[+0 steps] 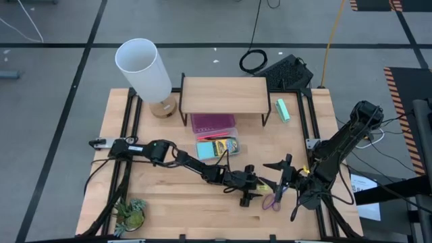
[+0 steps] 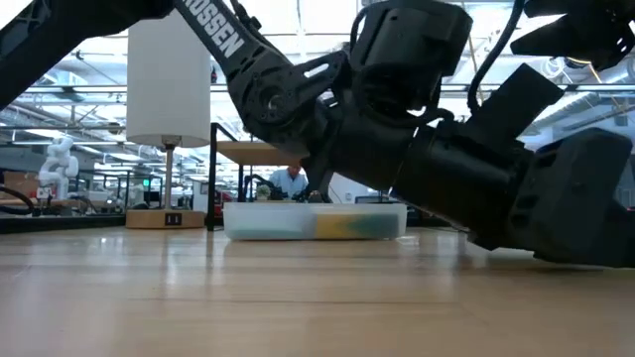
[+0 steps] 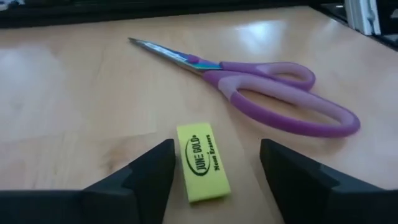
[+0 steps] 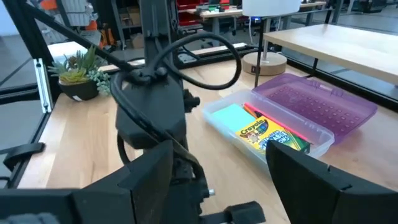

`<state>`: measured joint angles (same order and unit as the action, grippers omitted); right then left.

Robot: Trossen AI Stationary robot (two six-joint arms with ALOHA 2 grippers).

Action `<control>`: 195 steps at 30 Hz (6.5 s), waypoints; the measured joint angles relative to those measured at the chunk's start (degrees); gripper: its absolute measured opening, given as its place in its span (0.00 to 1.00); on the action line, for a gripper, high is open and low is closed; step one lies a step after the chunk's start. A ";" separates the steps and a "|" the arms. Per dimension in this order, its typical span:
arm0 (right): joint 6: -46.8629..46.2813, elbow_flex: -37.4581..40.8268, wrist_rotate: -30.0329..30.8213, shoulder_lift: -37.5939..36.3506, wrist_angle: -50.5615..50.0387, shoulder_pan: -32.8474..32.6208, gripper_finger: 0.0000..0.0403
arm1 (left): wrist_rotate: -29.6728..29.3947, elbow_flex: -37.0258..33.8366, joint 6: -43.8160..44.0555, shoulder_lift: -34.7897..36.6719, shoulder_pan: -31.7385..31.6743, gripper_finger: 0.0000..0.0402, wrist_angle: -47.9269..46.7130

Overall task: Pack school essentials
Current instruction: Put the yellow eraser into the violet supply box, then put the violet scissors into the violet supply box

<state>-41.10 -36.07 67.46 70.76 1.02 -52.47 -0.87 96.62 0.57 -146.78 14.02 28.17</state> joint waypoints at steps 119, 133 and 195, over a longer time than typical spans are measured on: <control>15.02 7.98 -18.23 6.48 33.86 4.29 0.62 | -21.18 -50.01 11.77 50.85 8.81 0.70 -3.81; 21.98 7.93 -24.48 21.81 55.33 6.40 0.62 | -21.15 -50.03 8.51 41.28 13.86 0.70 10.99; 2.40 3.72 -60.09 8.48 -22.50 4.34 0.57 | -12.24 -50.01 5.69 35.33 13.18 0.70 18.37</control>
<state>-38.70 -32.36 7.38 79.24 -21.49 -48.12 -13.10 46.61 6.26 -111.46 27.20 46.54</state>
